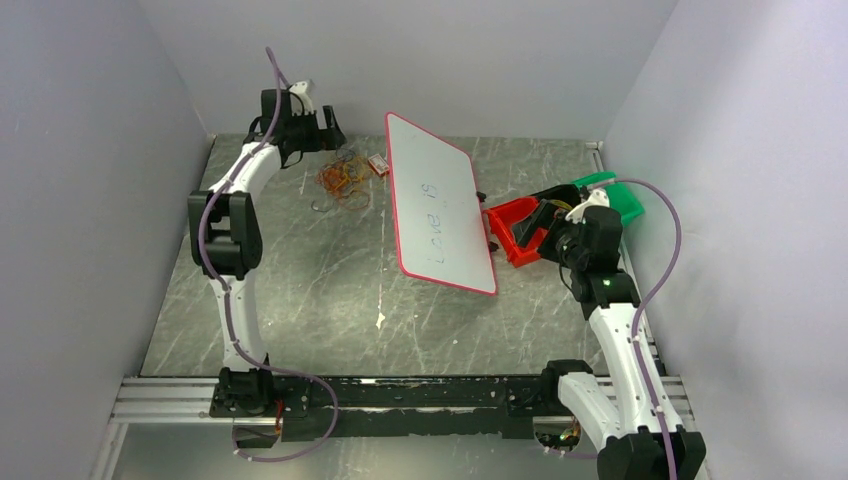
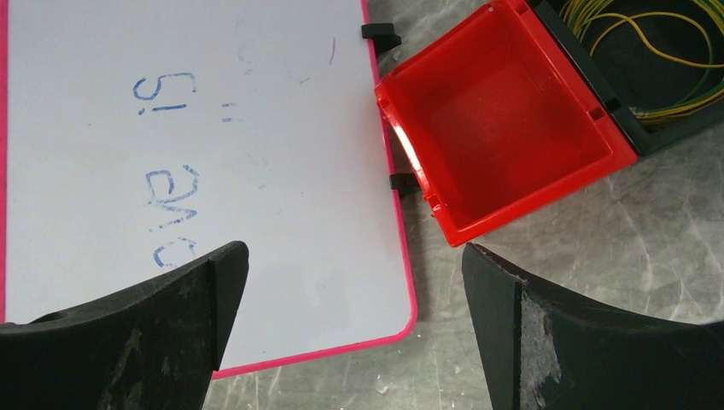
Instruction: Untangle the cables
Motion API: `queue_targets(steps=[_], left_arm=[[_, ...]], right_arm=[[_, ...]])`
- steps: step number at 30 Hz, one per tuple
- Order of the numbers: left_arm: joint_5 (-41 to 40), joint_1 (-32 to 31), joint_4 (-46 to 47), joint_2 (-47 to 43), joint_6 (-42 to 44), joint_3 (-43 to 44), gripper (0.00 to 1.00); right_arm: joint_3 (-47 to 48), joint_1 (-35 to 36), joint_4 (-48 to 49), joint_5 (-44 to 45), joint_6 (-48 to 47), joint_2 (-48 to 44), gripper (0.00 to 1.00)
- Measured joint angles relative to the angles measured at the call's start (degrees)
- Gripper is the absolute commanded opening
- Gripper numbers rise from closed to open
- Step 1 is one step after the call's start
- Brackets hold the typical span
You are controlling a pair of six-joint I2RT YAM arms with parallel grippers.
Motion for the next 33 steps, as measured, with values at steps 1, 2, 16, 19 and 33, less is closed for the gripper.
queue_targets(steps=[1, 2, 16, 19, 33], left_arm=[[0.15, 0.0, -0.24, 1.07, 0.26, 1.55, 1.0], [0.15, 0.0, -0.44, 2.19, 0.74, 2.89, 0.99], [-2.97, -0.83, -4.09, 8.85, 4.98, 5.33, 0.98], [-3.8, -0.81, -4.35, 8.92, 5.4, 5.33, 0.97], [-3.67, -1.92, -5.99, 13.62, 7.61, 5.86, 0.91]], right_arm=[[0.0, 0.0, 0.07, 0.02, 0.0, 0.09, 1.0], [-0.02, 0.0, 0.13, 0.0, 0.0, 0.22, 1.0], [-1.62, 0.0, 0.76, 0.0, 0.0, 1.49, 1.0], [-1.95, 0.0, 1.03, 0.0, -0.02, 1.62, 1.0], [-2.82, 0.0, 1.46, 0.02, -0.09, 1.79, 1.0]])
